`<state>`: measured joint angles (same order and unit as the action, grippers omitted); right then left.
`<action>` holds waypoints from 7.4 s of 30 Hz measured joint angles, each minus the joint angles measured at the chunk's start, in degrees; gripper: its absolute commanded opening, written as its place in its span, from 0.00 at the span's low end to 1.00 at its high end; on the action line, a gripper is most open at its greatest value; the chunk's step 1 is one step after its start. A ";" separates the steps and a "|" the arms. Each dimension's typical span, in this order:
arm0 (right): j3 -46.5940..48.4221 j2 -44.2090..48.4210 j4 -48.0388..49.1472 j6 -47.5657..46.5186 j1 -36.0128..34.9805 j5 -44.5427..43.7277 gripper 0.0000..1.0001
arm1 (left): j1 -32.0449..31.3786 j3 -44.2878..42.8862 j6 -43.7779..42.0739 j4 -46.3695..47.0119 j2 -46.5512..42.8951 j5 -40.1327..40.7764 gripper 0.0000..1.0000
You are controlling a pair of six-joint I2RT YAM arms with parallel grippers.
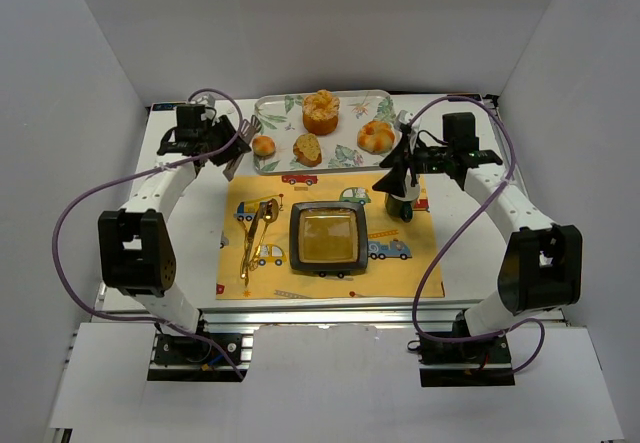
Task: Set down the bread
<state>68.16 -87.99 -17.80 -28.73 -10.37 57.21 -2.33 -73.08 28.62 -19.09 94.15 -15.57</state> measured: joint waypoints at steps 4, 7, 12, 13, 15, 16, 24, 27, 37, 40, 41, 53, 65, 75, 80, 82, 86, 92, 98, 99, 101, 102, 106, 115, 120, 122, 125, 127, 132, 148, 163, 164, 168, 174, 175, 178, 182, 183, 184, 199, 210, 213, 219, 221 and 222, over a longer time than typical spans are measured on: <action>-0.85 0.74 0.20 0.07 0.46 0.07 0.82 | -1.60 -2.78 -0.09 -2.12 2.27 0.61 0.52; -1.11 1.05 0.33 0.07 0.74 0.26 0.82 | -2.12 -4.15 -0.37 -4.42 3.39 1.75 0.53; -1.31 1.07 0.37 0.07 1.03 0.63 0.82 | -2.43 -6.36 -1.86 -7.17 5.18 4.33 0.53; -1.31 1.07 0.37 0.07 1.03 0.63 0.82 | -2.47 -6.49 -2.12 -7.56 5.35 4.63 0.53; -1.31 1.07 0.37 0.09 1.03 0.85 0.82 | -2.51 -6.60 -2.69 -7.93 5.77 5.33 0.53; -1.31 1.07 0.37 0.07 1.03 0.90 0.82 | -2.56 -6.62 -2.84 -7.98 5.97 5.55 0.53; -1.31 1.07 0.37 0.09 1.05 1.07 0.82 | -3.10 -8.94 -3.80 -8.92 9.94 5.68 0.54; -1.31 1.07 0.37 0.09 1.05 1.07 0.82 | -3.17 -9.18 -4.00 -9.42 10.58 5.68 0.54; -1.31 1.07 0.37 0.09 1.05 1.07 0.82 | -3.17 -10.23 -4.48 -10.49 10.62 5.55 0.46; -1.31 1.07 0.37 0.09 1.05 1.07 0.82 | -3.17 -10.29 -4.66 -10.54 10.67 5.33 0.34; -1.31 1.07 0.37 0.09 1.05 1.07 0.82 | -3.17 -10.29 -4.66 -10.54 10.88 5.31 0.28; -1.31 1.16 0.35 0.07 2.10 1.07 0.82 | -3.17 -11.23 -4.76 -10.38 12.09 2.82 0.00; -1.31 2.21 0.35 0.02 2.60 1.27 0.82 | -3.30 -7.43 -1.90 -7.02 1.68 -1.90 0.00; -1.31 2.89 0.33 -0.22 4.17 1.18 0.83 | -16.31 11.28 0.76 -7.02 -17.59 -7.41 0.00; -1.27 2.89 0.31 -0.22 4.37 1.20 0.83 | -20.81 18.21 2.19 -10.25 -23.61 -9.16 0.06; -0.92 2.86 0.26 -0.20 4.37 1.25 0.83 | -22.16 20.20 2.71 -11.19 -24.55 -9.07 0.09; -0.09 2.64 0.20 -0.20 4.37 1.29 0.83 | -24.26 20.59 2.71 -12.22 -23.37 -8.35 0.23; 0.04 2.64 -0.11 -0.20 4.37 1.27 0.83 | -26.51 20.59 2.12 -13.09 -21.16 -7.48 0.36; 0.04 2.64 -0.15 -0.20 4.37 1.27 0.82 | -26.58 19.69 1.16 -15.21 -21.03 -6.54 0.42; 0.04 2.64 -0.15 -0.20 4.37 1.27 0.83 | -26.58 19.30 0.96 -15.52 -21.03 -6.19 0.42; 0.04 2.64 -0.15 -0.20 4.37 1.27 0.83 | -26.58 18.53 0.76 -15.98 -20.98 -5.79 0.42; 0.04 2.64 -0.15 -0.20 4.37 1.27 0.83 | -26.58 18.16 0.70 -16.15 -20.96 -5.66 0.43; 0.04 2.64 -0.15 -0.20 4.37 1.29 0.83 | -26.58 17.46 0.50 -16.55 -20.96 -4.92 0.47; 0.04 2.64 -0.17 -0.22 4.37 1.29 0.83 | -26.58 15.50 -0.22 -18.60 -20.50 -3.23 0.48; 0.02 2.64 -0.17 -0.24 4.37 1.29 0.83 | -26.34 8.76 -1.18 -21.49 -18.53 -0.87 0.47; 0.02 2.64 -0.17 -0.22 4.37 1.29 0.83 | -25.88 5.01 -1.62 -21.79 -17.40 -0.44 0.47; 0.02 2.64 -0.17 -0.22 4.37 1.38 0.83 | -24.02 1.25 -1.60 -20.41 -15.56 -0.26 0.46; 0.00 2.64 -0.15 -0.20 4.37 1.49 0.83 | -21.86 0.28 -0.59 -18.27 -13.99 -0.28 0.45; -0.20 2.64 -0.09 -0.11 4.37 1.70 0.83 | -14.99 -0.55 5.40 -11.08 -6.60 -0.04 0.47; -0.94 2.64 0.72 0.04 4.37 2.10 0.83 | -11.28 -18.60 8.02 -10.01 18.43 2.38 0.50; -1.38 2.64 1.27 0.15 4.37 2.12 0.83 | -11.17 -18.91 5.86 -11.13 19.02 -0.83 0.51; -1.38 2.64 1.25 0.20 4.37 2.12 0.83 | -11.17 -18.91 5.51 -11.37 19.02 -0.83 0.51; -1.36 2.64 1.27 0.28 4.37 2.12 0.83 | -11.17 -18.95 3.54 -14.25 19.04 -0.50 0.51; -1.38 2.64 1.36 0.81 4.37 2.14 0.83 | -11.63 -21.44 1.11 -17.35 21.42 -0.55 0.47; -1.38 2.64 1.40 0.92 4.37 2.14 0.83 | -11.78 -21.68 0.92 -17.62 21.86 -0.74 0.46; -1.36 2.64 1.46 1.16 4.37 2.14 0.83 | -12.48 -21.70 0.79 -18.27 22.99 -1.73 0.40; -1.38 2.64 1.46 1.18 4.37 2.14 0.83 | -13.05 -21.70 0.92 -18.45 23.74 -2.73 0.25; -1.38 2.64 1.46 1.20 4.37 2.14 0.83 | -13.18 -21.70 0.81 -18.40 23.74 -2.91 0.21; -1.38 2.64 1.46 1.20 4.37 2.14 0.83 | -13.22 -21.73 0.79 -18.38 23.74 -3.08 0.13; -1.60 3.21 1.42 1.05 4.39 2.16 0.83 | -12.52 -18.86 4.15 -14.97 16.96 -3.48 0.00; -1.60 3.39 1.18 -0.31 4.83 2.43 0.83 | -16.39 -1.18 5.40 -12.92 -3.45 -6.38 0.00; -1.60 3.69 1.09 -0.72 5.05 2.38 0.83 | -21.42 4.55 5.03 -15.50 -8.11 -7.28 0.00; -1.60 3.93 0.17 -1.40 5.11 2.36 0.83 | -29.99 7.78 2.71 -25.24 -12.46 -7.19 0.00; -1.60 3.93 -0.17 -1.44 5.11 2.38 0.83 | -30.91 7.65 1.84 -27.87 -13.14 -6.05 0.00; -1.60 3.93 -0.33 -1.44 5.11 2.38 0.83 | -31.34 7.50 1.49 -29.14 -13.29 -5.46 0.00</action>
<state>66.57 -84.05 -18.13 -30.17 -5.26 59.59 -33.67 -65.58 30.11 -48.23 80.86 -21.04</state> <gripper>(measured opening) 0.824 0.308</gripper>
